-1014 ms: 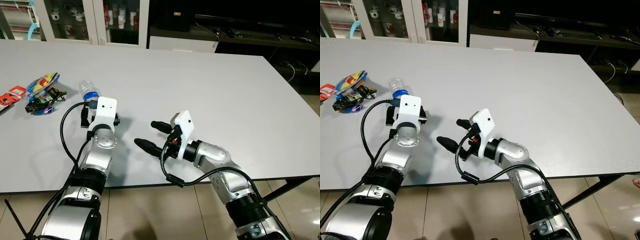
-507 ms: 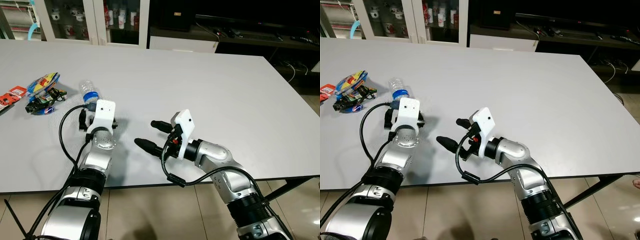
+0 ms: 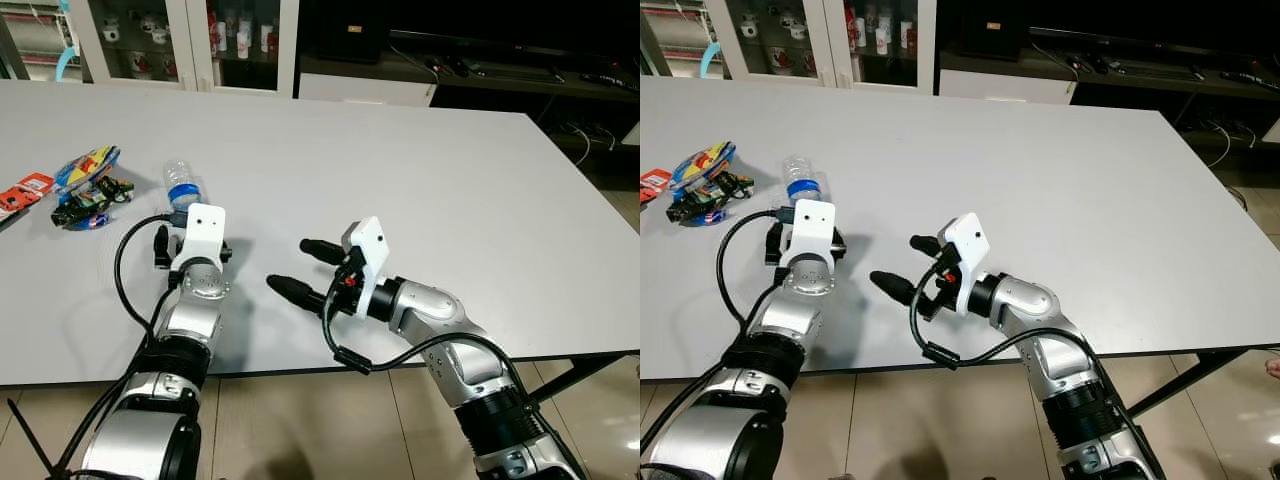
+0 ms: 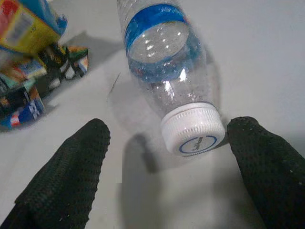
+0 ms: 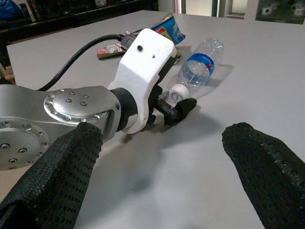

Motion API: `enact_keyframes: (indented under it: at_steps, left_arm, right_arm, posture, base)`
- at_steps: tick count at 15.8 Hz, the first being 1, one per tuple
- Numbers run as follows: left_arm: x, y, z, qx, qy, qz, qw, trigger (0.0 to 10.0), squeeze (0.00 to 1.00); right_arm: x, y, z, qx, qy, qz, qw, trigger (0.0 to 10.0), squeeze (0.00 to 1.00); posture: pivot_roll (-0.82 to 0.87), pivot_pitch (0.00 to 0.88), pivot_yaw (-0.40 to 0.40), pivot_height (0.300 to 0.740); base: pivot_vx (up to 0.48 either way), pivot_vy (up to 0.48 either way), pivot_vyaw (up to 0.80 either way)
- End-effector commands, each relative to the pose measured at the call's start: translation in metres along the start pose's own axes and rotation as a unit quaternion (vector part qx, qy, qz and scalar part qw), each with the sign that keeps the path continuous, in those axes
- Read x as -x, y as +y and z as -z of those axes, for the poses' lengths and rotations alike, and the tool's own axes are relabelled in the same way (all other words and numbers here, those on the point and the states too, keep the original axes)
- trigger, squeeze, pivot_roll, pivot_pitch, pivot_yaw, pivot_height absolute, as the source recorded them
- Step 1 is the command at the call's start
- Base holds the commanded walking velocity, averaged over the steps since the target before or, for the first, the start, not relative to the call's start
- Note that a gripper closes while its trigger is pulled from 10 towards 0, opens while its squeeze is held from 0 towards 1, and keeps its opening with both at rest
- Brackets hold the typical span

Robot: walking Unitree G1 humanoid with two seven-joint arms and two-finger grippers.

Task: Picking trash to rubbish bin

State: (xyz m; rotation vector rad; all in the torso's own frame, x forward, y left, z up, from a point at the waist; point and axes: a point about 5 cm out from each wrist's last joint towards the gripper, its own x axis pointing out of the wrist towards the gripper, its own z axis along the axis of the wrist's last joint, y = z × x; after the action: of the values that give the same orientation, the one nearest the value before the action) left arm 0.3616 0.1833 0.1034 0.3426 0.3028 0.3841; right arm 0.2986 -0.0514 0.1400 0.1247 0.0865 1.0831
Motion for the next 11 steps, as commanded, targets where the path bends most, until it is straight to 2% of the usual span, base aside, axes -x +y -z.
enact_keyframes:
  at_steps: [1,3,5,11]
  left_arm:
    - [0.0047,-0.0066,0.0299,0.012,0.069,0.018,0.997,10.0,0.0]
    - [0.0046,-0.0105,0.0264,0.089,0.058,0.042,0.993,10.0,0.0]
    - [0.0059,-0.0138,0.022,0.124,0.047,0.053,0.99,10.0,0.0]
    - [0.0055,-0.0148,0.021,0.134,0.037,0.059,0.988,10.0,0.0]
  right_arm:
    - [0.0038,0.0006,0.0001,-0.007,-0.004,-0.001,1.0,10.0,0.0]
    - [0.0041,0.0005,0.0,-0.009,-0.007,0.001,1.0,10.0,0.0]
    - [0.004,0.0007,0.0001,-0.009,-0.007,0.0,1.0,10.0,0.0]
    - [0.0042,0.0001,-0.0008,-0.011,-0.013,0.004,1.0,10.0,0.0]
  posture:
    - [-0.07,0.034,-0.113,0.74]
    - [-0.06,0.034,-0.114,0.74]
    - [-0.07,0.034,-0.114,0.74]
    - [-0.06,0.033,-0.113,0.74]
  base:
    - [0.0,0.0,0.0]
    - [0.0,0.0,0.0]
    - [0.0,0.0,0.0]
    - [0.0,0.0,0.0]
